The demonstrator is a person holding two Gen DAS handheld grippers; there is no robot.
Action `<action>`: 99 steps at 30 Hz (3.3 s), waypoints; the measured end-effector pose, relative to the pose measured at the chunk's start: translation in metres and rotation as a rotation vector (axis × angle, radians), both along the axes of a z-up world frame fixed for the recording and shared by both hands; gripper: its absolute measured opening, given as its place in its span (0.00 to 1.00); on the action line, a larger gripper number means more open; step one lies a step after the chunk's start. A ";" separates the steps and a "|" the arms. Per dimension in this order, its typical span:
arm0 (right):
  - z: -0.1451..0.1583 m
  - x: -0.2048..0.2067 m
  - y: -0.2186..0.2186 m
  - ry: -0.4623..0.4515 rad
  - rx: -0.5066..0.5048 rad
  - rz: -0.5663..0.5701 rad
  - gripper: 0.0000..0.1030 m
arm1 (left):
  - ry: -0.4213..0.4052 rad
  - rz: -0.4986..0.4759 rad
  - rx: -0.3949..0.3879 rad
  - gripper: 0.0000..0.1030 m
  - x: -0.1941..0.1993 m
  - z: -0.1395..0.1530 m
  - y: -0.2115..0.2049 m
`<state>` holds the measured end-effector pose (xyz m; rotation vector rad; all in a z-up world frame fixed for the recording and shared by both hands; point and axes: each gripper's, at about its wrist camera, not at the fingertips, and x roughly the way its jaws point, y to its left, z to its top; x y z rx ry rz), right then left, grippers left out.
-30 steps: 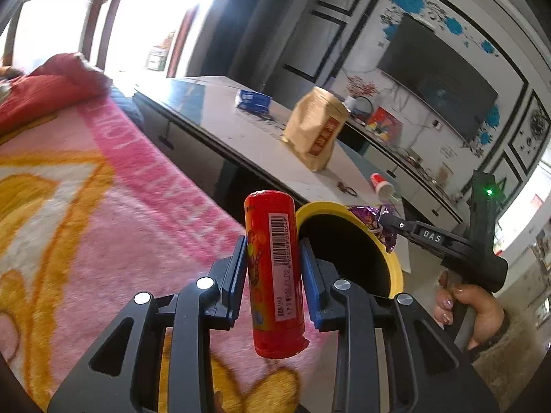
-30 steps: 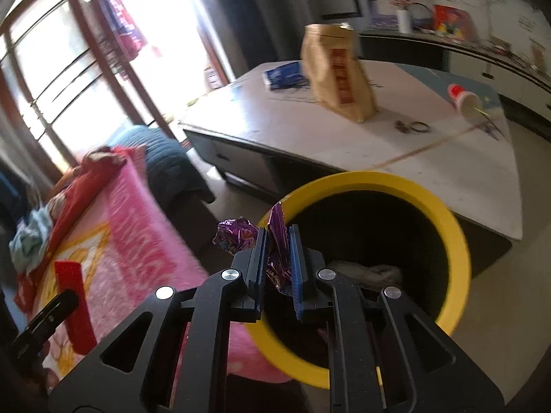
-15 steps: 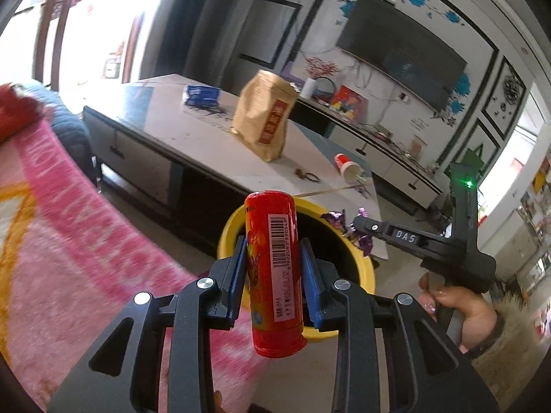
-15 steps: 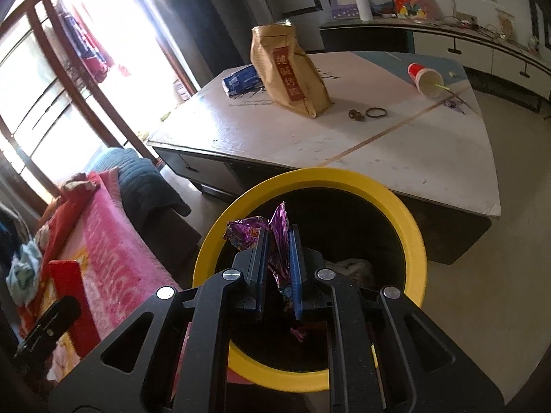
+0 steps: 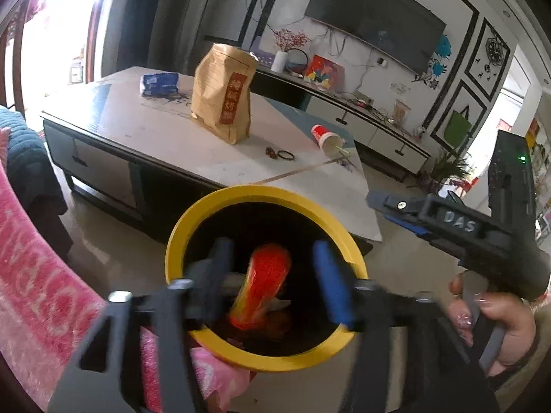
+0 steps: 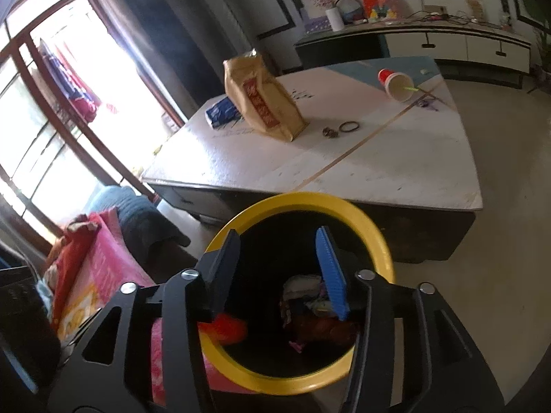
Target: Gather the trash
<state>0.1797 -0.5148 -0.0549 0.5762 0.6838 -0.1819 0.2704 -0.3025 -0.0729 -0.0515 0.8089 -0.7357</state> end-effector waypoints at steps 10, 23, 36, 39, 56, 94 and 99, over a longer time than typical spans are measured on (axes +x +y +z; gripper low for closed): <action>0.019 -0.031 0.009 -0.048 -0.051 0.002 0.62 | -0.051 0.029 0.017 0.91 -0.013 0.011 0.022; 0.052 -0.075 0.075 -0.191 -0.249 0.031 0.89 | -0.204 0.185 0.010 0.94 -0.058 0.052 0.100; 0.052 -0.122 0.156 -0.354 -0.394 0.010 0.89 | -0.366 0.340 0.006 0.94 -0.121 0.076 0.179; 0.048 -0.126 0.168 -0.360 -0.420 0.024 0.89 | -0.368 0.364 0.005 0.94 -0.128 0.077 0.195; 0.040 -0.134 0.196 -0.396 -0.482 0.074 0.89 | -0.358 0.421 0.018 0.94 -0.145 0.067 0.221; 0.037 -0.133 0.198 -0.400 -0.498 0.072 0.89 | -0.360 0.429 0.012 0.94 -0.153 0.070 0.220; 0.037 -0.133 0.195 -0.394 -0.498 0.070 0.89 | -0.358 0.425 0.011 0.94 -0.155 0.070 0.216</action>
